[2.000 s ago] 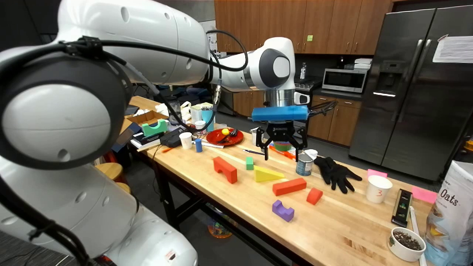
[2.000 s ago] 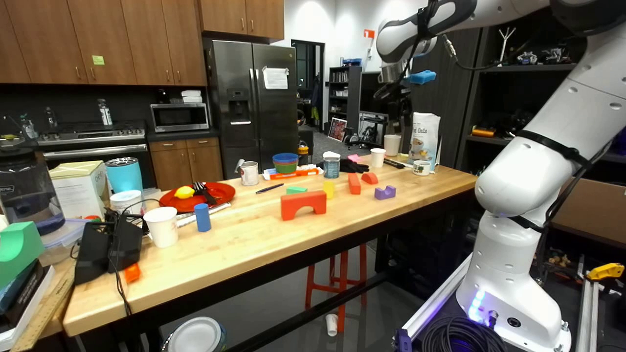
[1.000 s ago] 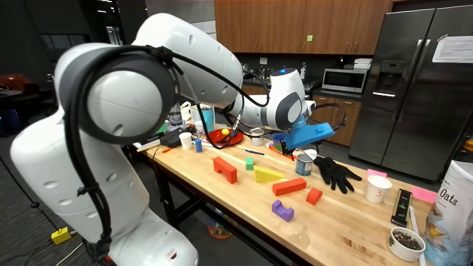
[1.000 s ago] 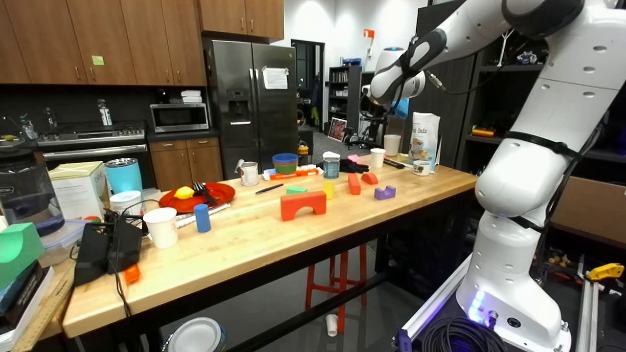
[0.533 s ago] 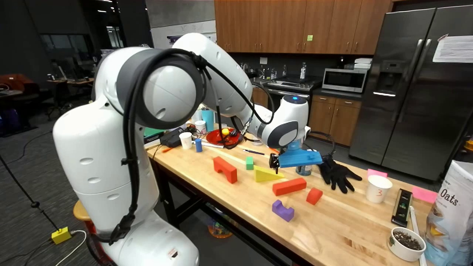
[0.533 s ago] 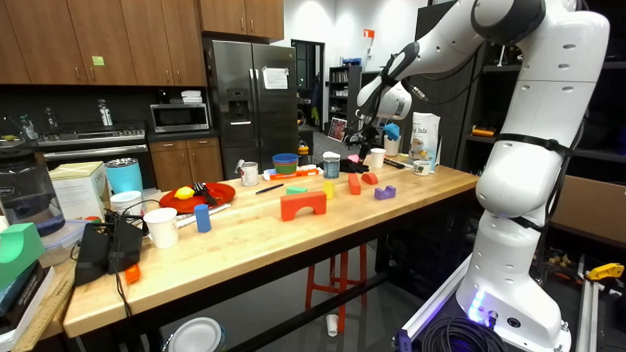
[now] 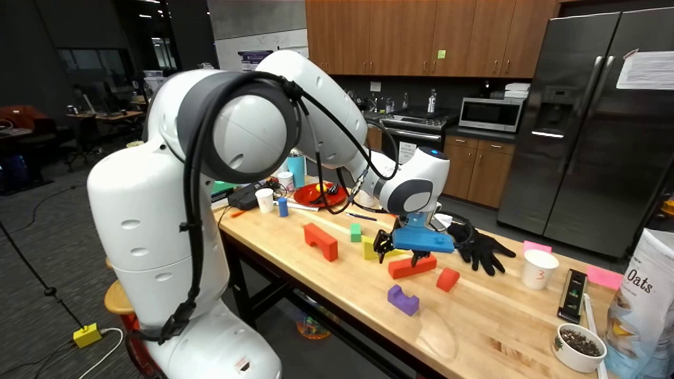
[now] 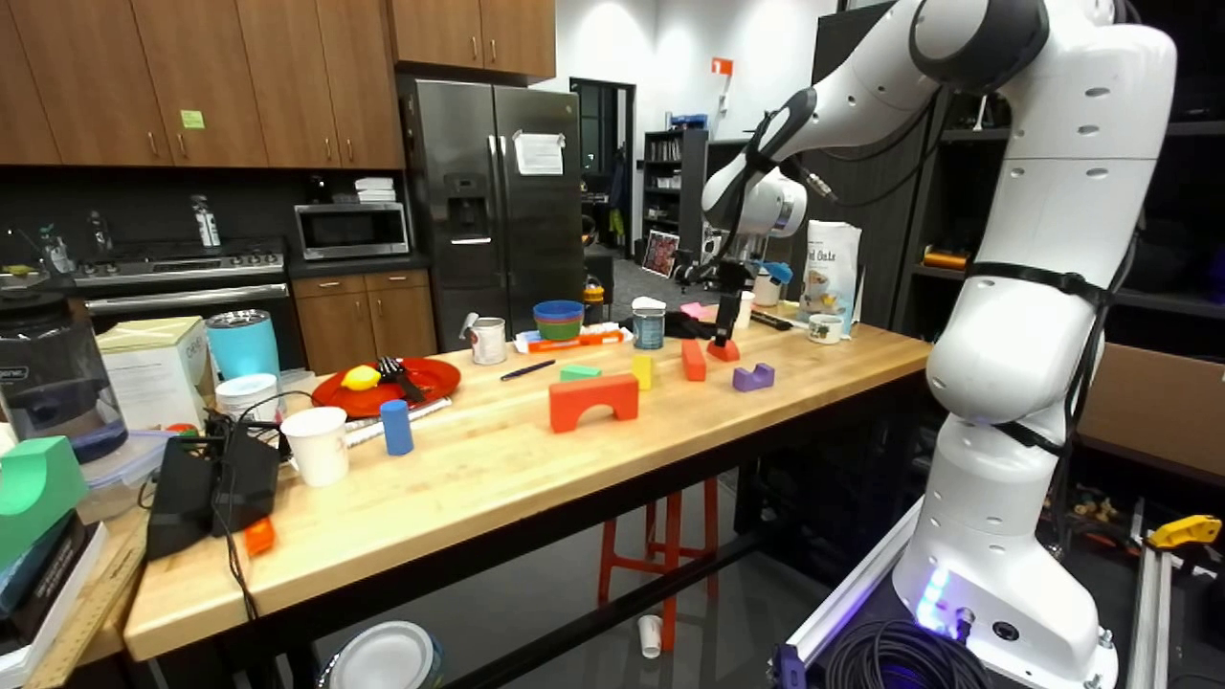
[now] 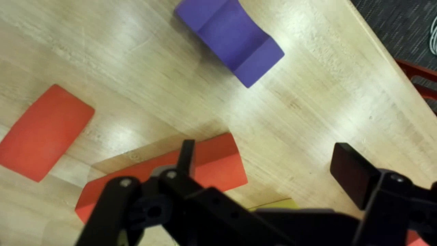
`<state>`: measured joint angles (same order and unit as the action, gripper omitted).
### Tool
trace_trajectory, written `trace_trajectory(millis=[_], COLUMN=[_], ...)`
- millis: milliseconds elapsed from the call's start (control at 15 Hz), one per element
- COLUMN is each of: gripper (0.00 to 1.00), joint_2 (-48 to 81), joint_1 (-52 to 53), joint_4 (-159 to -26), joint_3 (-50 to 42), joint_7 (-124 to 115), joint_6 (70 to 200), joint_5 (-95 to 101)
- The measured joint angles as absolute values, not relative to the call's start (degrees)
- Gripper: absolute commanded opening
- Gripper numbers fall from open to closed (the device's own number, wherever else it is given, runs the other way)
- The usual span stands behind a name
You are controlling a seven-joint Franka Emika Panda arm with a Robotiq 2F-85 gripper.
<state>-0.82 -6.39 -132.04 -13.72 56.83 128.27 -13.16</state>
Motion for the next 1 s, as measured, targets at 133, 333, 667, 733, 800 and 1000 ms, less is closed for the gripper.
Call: trace_trajectory(millis=[133,333,667,733,800,1000], gripper=[1.00,1.00,1.00,1.00,1.00,1.00], joint_2=[-0.81,-0.82,-1.01,-1.13,-1.21,-1.25], joint_1=[-6.70,-7.17,-7.41,-7.41,-7.41,-7.46], joint_4=[-131.94,-131.27,-129.48,-129.14,-128.91,-128.79], joint_3=[-13.66,-13.64,-13.60,-13.58,-13.57,-13.56], joint_7=[55.33,53.46,45.54,43.88,43.26,43.17], joint_6=[127.15,124.58,124.41,123.93,123.60,123.40], joint_5=[-12.85,-12.90,2.29,5.23,6.41,6.86])
